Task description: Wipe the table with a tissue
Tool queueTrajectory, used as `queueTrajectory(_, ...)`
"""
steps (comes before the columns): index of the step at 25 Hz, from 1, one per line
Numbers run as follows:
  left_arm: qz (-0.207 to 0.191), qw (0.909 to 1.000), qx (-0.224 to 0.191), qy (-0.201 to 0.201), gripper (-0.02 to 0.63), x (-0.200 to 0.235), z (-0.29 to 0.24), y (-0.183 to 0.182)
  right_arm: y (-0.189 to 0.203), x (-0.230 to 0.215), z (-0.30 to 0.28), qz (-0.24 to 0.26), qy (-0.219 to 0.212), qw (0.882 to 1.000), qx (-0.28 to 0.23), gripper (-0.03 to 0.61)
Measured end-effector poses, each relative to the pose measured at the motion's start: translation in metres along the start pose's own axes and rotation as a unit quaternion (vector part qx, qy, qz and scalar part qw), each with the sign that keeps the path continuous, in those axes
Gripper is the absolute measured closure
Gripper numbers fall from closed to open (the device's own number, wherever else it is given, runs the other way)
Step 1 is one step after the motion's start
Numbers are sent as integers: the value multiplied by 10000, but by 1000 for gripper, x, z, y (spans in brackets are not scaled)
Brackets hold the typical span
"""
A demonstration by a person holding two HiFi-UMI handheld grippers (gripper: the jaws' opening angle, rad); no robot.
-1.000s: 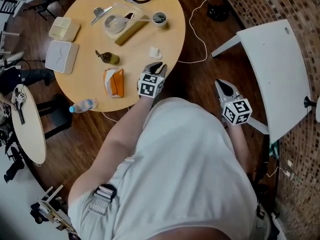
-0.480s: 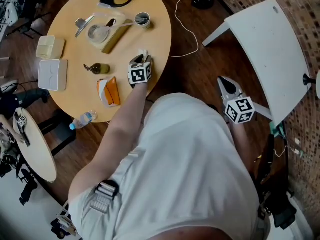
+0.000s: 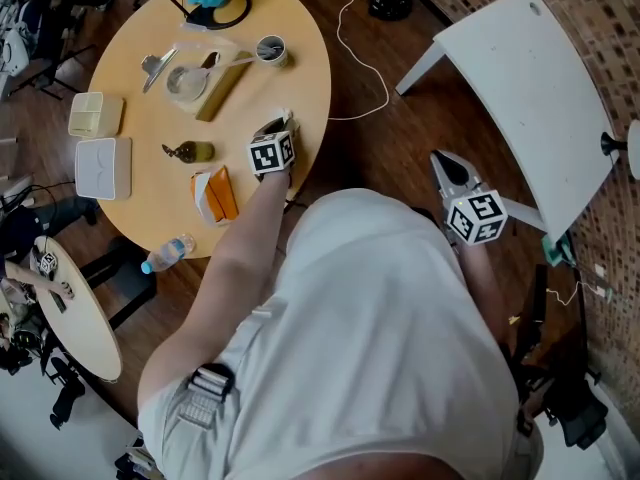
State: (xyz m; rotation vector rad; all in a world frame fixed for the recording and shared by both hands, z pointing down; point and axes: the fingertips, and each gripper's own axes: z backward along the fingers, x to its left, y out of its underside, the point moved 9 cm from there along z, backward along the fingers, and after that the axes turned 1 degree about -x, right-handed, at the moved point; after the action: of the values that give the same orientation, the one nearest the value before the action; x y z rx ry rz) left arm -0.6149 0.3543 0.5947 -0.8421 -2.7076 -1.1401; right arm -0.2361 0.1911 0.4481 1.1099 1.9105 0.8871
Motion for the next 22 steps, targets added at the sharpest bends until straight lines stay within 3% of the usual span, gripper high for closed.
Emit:
queueTrajectory(6,-268,9926,-423,1108,537,-48,9,10,6,1,-1,-54,33,10000,10,571)
queueTrajectory(10,-194,9779,-533,2011,537,-87,11,15,12,2,0,-112,97,9999,-35,571)
queueTrajectory(13,-481,9657,-402,2519,537,-118,7,15,19,-2,9,-227,294,9993,-32,571)
queueTrajectory(22,-1209,9446,-102,3049,535,-177,-14,-4,47,-31,41,-734,754,9944,-118,571)
